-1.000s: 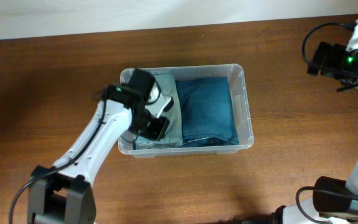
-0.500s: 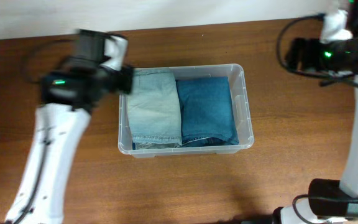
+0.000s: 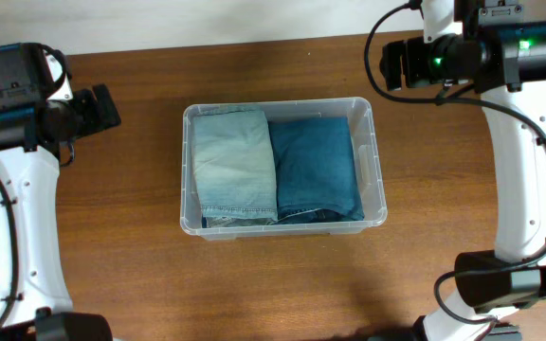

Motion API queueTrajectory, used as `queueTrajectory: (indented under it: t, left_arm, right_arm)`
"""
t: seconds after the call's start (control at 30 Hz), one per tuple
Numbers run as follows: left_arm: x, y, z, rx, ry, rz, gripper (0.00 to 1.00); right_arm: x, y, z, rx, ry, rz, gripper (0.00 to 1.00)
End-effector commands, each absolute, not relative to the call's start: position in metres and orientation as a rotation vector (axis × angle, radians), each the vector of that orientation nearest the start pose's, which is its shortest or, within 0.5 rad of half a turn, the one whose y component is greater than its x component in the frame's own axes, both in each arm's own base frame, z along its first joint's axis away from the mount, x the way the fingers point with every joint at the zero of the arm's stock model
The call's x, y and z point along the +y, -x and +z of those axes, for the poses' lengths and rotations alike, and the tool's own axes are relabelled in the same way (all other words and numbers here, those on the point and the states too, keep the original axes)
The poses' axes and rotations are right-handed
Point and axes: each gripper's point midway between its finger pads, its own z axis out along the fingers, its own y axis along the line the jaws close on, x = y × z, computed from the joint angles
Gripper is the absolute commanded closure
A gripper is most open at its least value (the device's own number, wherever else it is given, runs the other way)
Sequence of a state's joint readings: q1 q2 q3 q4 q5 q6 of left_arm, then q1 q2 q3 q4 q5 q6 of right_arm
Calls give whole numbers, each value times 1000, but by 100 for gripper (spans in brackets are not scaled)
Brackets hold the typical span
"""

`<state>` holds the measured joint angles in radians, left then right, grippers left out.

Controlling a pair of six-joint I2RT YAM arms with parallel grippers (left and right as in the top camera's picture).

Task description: Pack container

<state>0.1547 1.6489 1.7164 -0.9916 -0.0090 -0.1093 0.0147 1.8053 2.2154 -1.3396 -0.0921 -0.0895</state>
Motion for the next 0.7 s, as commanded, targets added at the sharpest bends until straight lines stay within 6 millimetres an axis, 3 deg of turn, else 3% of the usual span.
queueTrajectory:
  t: [0.0, 0.07, 0.13, 0.23, 0.4, 0.47, 0.5, 0.53, 0.67]
  left_arm:
    - [59, -400, 288, 2400, 244, 12, 1]
    - [50, -371, 296, 2325, 214, -4, 1]
    - [45, -340, 291, 2263, 206, -3, 1]
    - [36, -299, 288, 2157, 204, -20, 1]
    - [32, -257, 303, 1943, 184, 9, 1]
    - [30, -243, 303, 1935, 183, 10, 1]
    - [29, -239, 302, 1939, 183, 9, 1]
    - [27, -229, 295, 1968, 187, 8, 1]
    - [26, -220, 276, 2051, 198, 2, 1]
  right_arm:
    - [13, -399, 356, 2449, 101, 54, 1]
    - [12, -375, 370, 2419, 96, 44, 1]
    - [8, -356, 375, 2377, 85, 20, 1]
    - [8, -321, 366, 2298, 83, 15, 1]
    - [5, -257, 315, 2163, 75, -4, 1]
    - [5, -240, 294, 2170, 75, -3, 2]
    - [5, -231, 282, 2180, 75, -2, 1]
    - [5, -214, 255, 2223, 76, -1, 1]
    - [5, -192, 215, 2359, 79, 3, 1]
